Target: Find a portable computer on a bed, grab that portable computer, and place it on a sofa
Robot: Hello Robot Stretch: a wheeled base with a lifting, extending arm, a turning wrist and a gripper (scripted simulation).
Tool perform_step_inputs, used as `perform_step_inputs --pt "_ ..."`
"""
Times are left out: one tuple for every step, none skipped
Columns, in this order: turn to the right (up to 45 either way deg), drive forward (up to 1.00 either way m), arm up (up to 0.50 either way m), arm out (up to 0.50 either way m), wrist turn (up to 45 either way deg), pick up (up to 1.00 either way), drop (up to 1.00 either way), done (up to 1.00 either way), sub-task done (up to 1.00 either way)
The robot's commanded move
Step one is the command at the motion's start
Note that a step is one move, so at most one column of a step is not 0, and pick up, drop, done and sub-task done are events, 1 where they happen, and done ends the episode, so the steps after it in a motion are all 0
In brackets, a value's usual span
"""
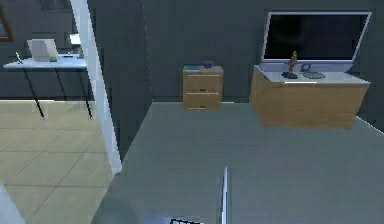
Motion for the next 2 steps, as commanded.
perform_step_inputs --pt "6.0 0.00 0.00 0.00 0.0 0.00 0.00 0.00 0.00" --pt "0.0 0.35 0.00 0.00 0.0 0.00 0.00 0.00 0.00"
